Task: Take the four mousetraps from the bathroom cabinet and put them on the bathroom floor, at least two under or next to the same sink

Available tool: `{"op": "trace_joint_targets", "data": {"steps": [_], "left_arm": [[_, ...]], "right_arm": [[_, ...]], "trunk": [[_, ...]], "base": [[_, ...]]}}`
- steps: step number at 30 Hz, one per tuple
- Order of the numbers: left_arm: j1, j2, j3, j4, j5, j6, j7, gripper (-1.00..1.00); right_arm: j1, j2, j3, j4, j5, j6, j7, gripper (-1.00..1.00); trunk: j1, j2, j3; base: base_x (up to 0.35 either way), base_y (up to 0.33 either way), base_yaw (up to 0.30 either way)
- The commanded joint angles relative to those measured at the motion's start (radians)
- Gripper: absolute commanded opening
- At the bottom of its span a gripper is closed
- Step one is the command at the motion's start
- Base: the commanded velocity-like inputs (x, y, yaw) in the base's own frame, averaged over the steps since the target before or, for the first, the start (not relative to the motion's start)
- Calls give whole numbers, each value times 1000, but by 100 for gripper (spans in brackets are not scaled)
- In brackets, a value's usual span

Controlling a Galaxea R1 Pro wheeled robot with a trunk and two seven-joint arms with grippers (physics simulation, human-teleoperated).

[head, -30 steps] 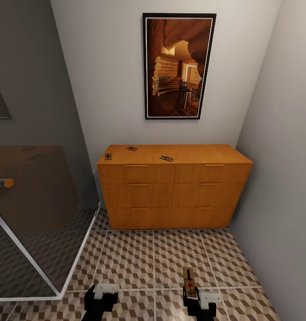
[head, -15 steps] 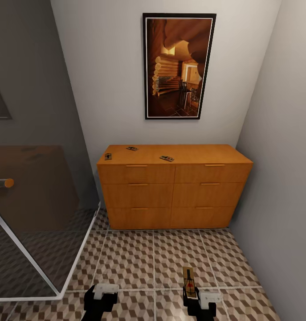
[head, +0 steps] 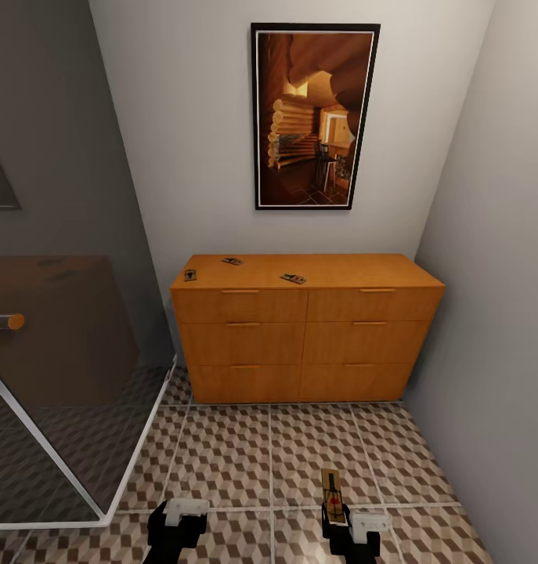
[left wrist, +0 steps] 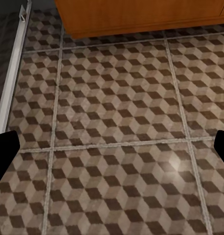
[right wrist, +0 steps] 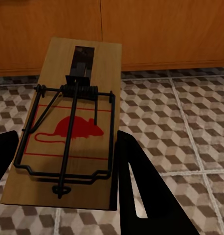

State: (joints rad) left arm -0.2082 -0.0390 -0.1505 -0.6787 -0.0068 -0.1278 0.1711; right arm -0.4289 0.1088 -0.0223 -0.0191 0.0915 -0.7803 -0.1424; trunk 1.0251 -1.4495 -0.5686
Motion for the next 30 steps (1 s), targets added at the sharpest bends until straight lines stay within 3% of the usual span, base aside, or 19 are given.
{"op": "trace_joint_targets", "data": {"steps": [1,30], "left_arm": [[-1,1,-4,1,-1,-3,8,100],[-1,2,-4,-1,-1,-3,8,100]], "right_arm": [[-1,0,-2,1,8,-2,-5,-100],[-1,0,-2,1,8,-2,-5,-100]], "trunk": [[0,0,-1],[0,0,-1]], "base": [[0,0,0],[0,0,0]]}}
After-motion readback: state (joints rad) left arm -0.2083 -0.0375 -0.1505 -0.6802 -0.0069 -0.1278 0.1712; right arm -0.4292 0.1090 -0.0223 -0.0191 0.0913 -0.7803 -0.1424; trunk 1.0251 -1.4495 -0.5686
